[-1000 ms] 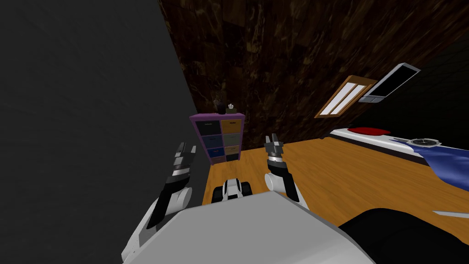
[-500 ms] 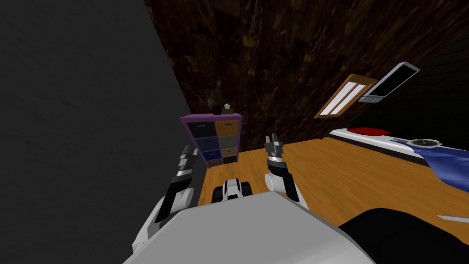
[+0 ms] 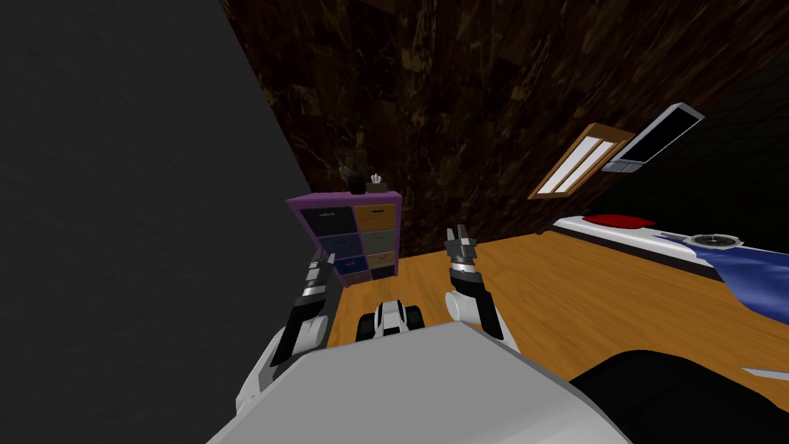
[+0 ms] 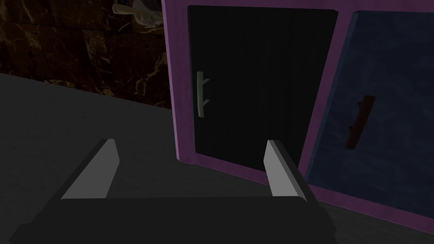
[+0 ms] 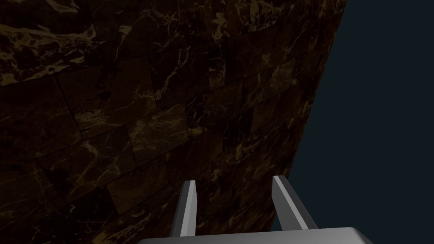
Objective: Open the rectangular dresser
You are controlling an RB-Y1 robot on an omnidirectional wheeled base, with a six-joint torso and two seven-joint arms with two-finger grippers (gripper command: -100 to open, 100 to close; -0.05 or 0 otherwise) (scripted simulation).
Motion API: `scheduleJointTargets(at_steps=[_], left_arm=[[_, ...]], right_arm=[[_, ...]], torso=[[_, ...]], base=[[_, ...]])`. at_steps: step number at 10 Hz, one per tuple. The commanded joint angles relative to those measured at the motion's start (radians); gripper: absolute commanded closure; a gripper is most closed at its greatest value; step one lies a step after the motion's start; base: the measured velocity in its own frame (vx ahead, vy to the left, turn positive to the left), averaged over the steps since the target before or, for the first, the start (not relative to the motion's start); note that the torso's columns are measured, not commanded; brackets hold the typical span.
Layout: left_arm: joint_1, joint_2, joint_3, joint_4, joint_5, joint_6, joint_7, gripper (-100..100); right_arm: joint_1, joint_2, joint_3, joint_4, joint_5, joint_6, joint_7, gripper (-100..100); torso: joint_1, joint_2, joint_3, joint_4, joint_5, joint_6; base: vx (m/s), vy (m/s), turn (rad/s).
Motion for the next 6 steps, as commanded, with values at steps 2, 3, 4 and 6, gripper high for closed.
scheduleJointTargets(at_steps=[2, 3, 4, 6], left_arm=[[-0.014, 0.004, 0.001, 0.078, -0.006, -0.027, -0.010, -100], [-0.019, 0.006, 0.001, 0.101, -0.008, -0.035, -0.013, -100], [-0.024, 0.007, 0.002, 0.125, -0.010, -0.042, -0.016, -100], [-0.036, 0.007, 0.003, 0.177, -0.014, -0.059, -0.023, -100]], right_arm=[[0.000, 0.000, 0.000, 0.000, 0.000, 0.000, 0.000, 0], [0.000, 0.000, 0.000, 0.000, 0.000, 0.000, 0.000, 0], [0.000, 0.000, 0.000, 0.000, 0.000, 0.000, 0.000, 0], [0.000, 0.000, 0.000, 0.000, 0.000, 0.000, 0.000, 0]], torso=[[0.000, 0.000, 0.000, 0.000, 0.000, 0.000], [-0.001, 0.000, 0.000, 0.000, 0.000, 0.000], [-0.002, 0.000, 0.000, 0.000, -0.001, 0.000], [-0.001, -0.001, -0.001, 0.000, -0.001, 0.000]], base=[[0.097, -0.073, -0.016], [0.096, -0.094, -0.016], [0.111, -0.105, -0.020], [0.112, -0.109, -0.018]])
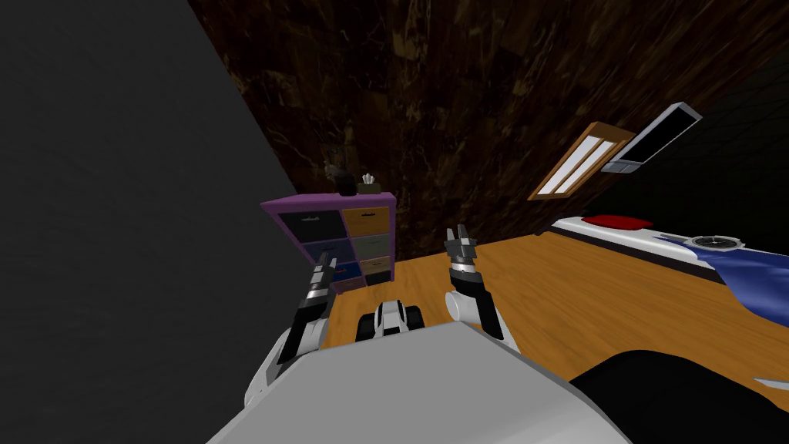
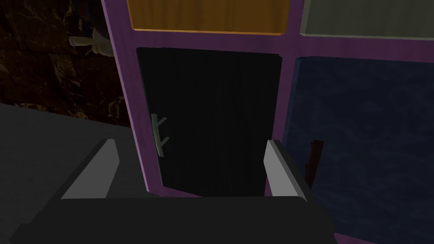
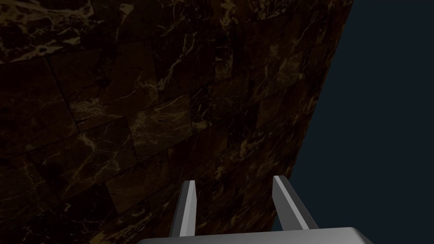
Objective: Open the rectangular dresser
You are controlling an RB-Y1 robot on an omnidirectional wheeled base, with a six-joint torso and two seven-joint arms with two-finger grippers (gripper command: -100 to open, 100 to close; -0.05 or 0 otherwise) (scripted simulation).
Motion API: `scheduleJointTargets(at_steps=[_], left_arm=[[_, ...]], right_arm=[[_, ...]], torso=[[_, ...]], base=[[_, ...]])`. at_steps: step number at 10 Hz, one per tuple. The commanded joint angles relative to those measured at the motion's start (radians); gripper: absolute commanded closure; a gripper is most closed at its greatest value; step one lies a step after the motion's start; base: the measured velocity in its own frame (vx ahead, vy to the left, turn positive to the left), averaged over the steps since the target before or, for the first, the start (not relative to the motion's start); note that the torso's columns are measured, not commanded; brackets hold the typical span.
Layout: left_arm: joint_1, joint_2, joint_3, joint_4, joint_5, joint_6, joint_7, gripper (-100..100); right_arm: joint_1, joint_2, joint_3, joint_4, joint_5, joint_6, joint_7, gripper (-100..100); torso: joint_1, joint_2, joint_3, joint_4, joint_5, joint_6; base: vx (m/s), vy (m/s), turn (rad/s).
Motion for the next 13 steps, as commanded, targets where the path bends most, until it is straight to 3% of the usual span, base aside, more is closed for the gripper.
scheduleJointTargets(at_steps=[1, 8, 9, 13], left_arm=[[-0.019, 0.000, 0.003, 0.072, -0.005, -0.021, -0.008, -100], [-0.064, -0.048, 0.007, 0.270, -0.021, -0.084, -0.034, -100], [-0.064, -0.048, 0.007, 0.270, -0.021, -0.084, -0.034, -100], [-0.082, -0.126, 0.008, 0.351, -0.027, -0.110, -0.045, -100]], right_arm=[[0.000, 0.000, 0.000, 0.000, 0.000, 0.000, 0.000, 0], [0.000, 0.000, 0.000, 0.000, 0.000, 0.000, 0.000, 0], [0.000, 0.000, 0.000, 0.000, 0.000, 0.000, 0.000, 0], [0.000, 0.000, 0.000, 0.000, 0.000, 0.000, 0.000, 0]], torso=[[0.001, 0.001, 0.001, 0.000, 0.000, 0.000], [0.000, 0.003, 0.002, 0.001, 0.000, 0.000], [0.001, 0.003, 0.002, 0.001, 0.000, 0.000], [0.000, 0.000, 0.000, 0.000, 0.000, 0.000]], base=[[0.101, -0.120, -0.022], [0.115, -0.111, -0.021], [0.076, -0.064, -0.001], [0.077, -0.073, -0.015]])
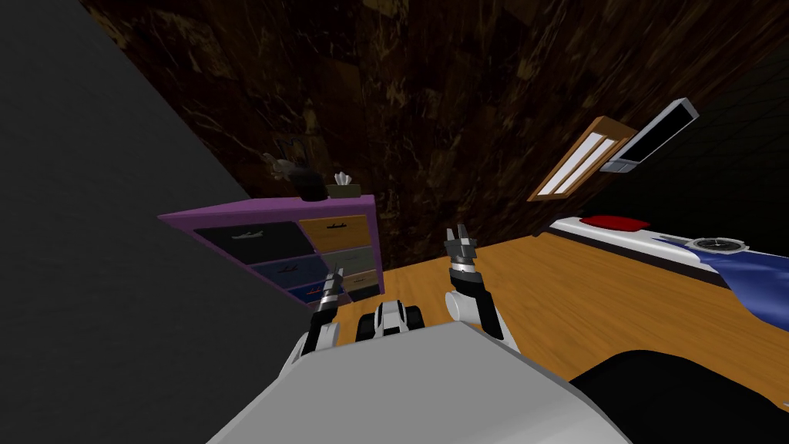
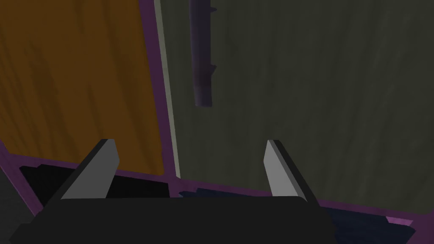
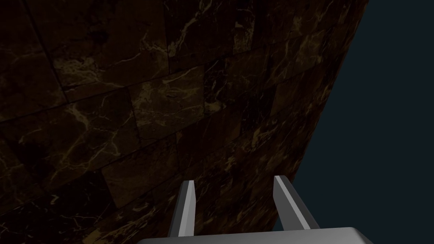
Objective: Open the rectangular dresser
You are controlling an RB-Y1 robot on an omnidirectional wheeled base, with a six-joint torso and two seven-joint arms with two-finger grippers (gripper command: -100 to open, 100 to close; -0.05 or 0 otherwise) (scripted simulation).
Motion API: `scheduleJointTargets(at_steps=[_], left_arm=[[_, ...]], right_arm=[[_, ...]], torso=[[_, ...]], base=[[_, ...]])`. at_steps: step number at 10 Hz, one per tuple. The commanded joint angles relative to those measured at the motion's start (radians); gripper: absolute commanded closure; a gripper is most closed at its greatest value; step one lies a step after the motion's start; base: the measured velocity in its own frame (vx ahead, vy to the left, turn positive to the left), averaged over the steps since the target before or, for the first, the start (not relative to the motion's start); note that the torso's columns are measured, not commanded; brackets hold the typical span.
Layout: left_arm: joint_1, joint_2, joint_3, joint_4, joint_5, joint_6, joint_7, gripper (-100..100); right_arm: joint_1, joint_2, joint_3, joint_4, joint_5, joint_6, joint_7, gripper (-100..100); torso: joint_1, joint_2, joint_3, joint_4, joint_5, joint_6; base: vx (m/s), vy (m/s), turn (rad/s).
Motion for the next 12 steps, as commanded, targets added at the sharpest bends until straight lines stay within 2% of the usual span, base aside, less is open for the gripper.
scheduleJointTargets(at_steps=[1, 3, 4, 7, 8, 9, 11, 12], left_arm=[[-0.006, -0.063, 0.000, 0.036, -0.003, -0.011, -0.005, -100], [-0.009, -0.102, 0.001, 0.048, -0.004, -0.015, -0.007, -100], [-0.007, -0.088, 0.001, 0.043, -0.003, -0.015, -0.004, -100], [-0.017, -0.088, 0.005, -0.003, -0.003, 0.041, -0.005, -100], [-0.012, -0.090, 0.003, 0.003, -0.004, 0.029, -0.006, -100], [-0.010, -0.089, 0.002, 0.029, -0.003, 0.002, -0.005, 100], [-0.018, -0.088, 0.003, 0.024, -0.003, -0.007, -0.005, 100], [-0.012, -0.085, 0.000, 0.007, -0.006, 0.015, -0.005, 100]], right_arm=[[0.000, 0.000, 0.000, 0.000, 0.000, 0.000, 0.000, 0], [0.000, 0.000, 0.000, 0.000, 0.000, 0.000, 0.000, 0], [0.000, 0.000, 0.000, 0.000, 0.000, 0.000, 0.000, 0], [0.000, 0.000, 0.000, 0.000, 0.000, 0.000, 0.000, 0], [0.000, 0.000, 0.000, 0.000, 0.000, 0.000, 0.000, 0], [0.000, 0.000, 0.000, 0.000, 0.000, 0.000, 0.000, 0], [0.000, 0.000, 0.000, 0.000, 0.000, 0.000, 0.000, 0], [0.000, 0.000, 0.000, 0.000, 0.000, 0.000, 0.000, 0]], torso=[[-0.001, 0.000, 0.000, 0.000, 0.000, 0.000], [0.002, 0.002, 0.001, 0.001, 0.001, 0.000], [0.003, 0.003, 0.002, 0.001, 0.001, 0.000], [0.001, -0.001, 0.000, 0.000, 0.000, 0.000], [0.000, -0.001, 0.000, 0.000, 0.000, 0.000], [0.000, 0.002, 0.001, 0.000, 0.000, 0.000], [0.003, 0.001, 0.003, -0.005, 0.005, 0.000], [0.006, -0.004, -0.001, -0.004, 0.005, 0.000]], base=[[0.080, -0.071, -0.008], [0.044, -0.036, -0.006], [0.012, -0.010, -0.001], [0.049, 0.004, -0.002], [0.025, 0.003, 0.000], [-0.036, -0.003, 0.004], [-0.043, 0.002, 0.004], [-0.117, -0.034, 0.026]])
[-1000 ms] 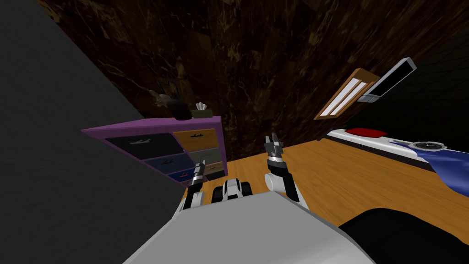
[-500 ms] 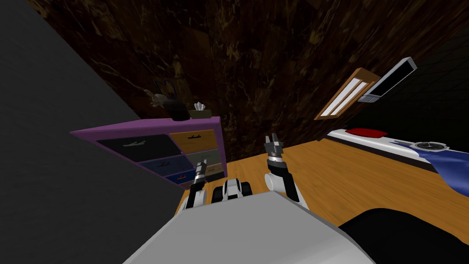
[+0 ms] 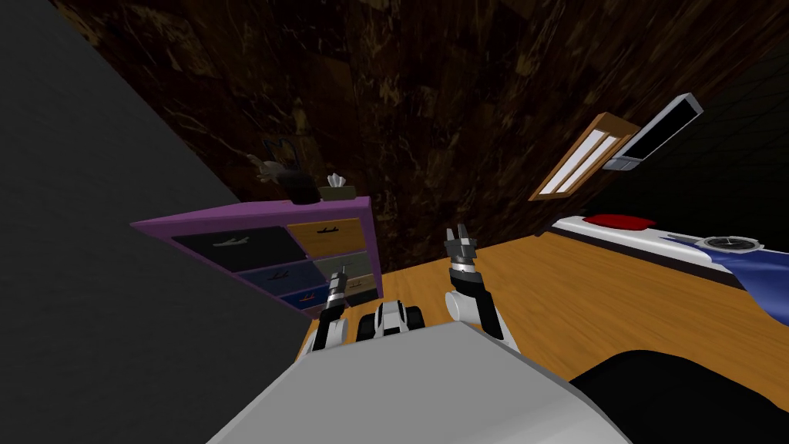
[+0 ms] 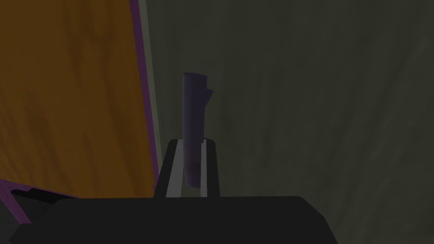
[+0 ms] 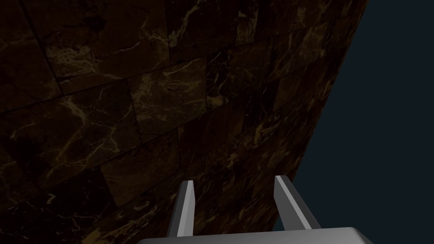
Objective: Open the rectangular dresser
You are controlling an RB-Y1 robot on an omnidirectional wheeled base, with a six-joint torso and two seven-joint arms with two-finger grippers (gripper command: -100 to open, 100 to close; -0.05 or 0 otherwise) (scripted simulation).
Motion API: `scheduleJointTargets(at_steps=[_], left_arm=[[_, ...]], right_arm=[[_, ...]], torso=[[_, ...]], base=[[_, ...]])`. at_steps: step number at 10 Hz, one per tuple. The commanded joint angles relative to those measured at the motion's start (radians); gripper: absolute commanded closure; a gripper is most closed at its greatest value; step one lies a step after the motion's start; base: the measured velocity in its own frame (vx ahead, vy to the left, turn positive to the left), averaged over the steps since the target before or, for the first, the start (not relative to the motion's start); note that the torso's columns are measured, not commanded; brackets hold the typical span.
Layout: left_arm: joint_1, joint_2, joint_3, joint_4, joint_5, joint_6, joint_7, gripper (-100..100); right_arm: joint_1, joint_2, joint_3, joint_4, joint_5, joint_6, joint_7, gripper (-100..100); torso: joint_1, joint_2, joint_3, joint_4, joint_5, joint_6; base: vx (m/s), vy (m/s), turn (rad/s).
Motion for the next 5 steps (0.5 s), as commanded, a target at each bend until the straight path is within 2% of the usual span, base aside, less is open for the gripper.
scheduleJointTargets(at_steps=[1, 3, 5], left_arm=[[0.008, 0.001, -0.005, -0.023, -0.001, 0.035, 0.003, 100], [0.015, 0.002, -0.009, -0.042, -0.002, 0.063, 0.006, 100], [0.020, 0.003, -0.013, -0.049, -0.003, 0.057, 0.007, 100]], right_arm=[[0.000, 0.000, 0.000, 0.000, 0.000, 0.000, 0.000, 0], [0.000, 0.000, 0.000, 0.000, 0.000, 0.000, 0.000, 0], [0.000, 0.000, 0.000, 0.000, 0.000, 0.000, 0.000, 0]], torso=[[-0.002, 0.004, 0.002, 0.001, -0.001, 0.000], [-0.001, 0.006, 0.003, 0.002, -0.002, -0.001], [-0.002, -0.001, -0.001, 0.002, -0.004, -0.001]], base=[[-0.159, -0.010, 0.017], [-0.174, -0.018, 0.007], [-0.106, -0.026, 0.011]])
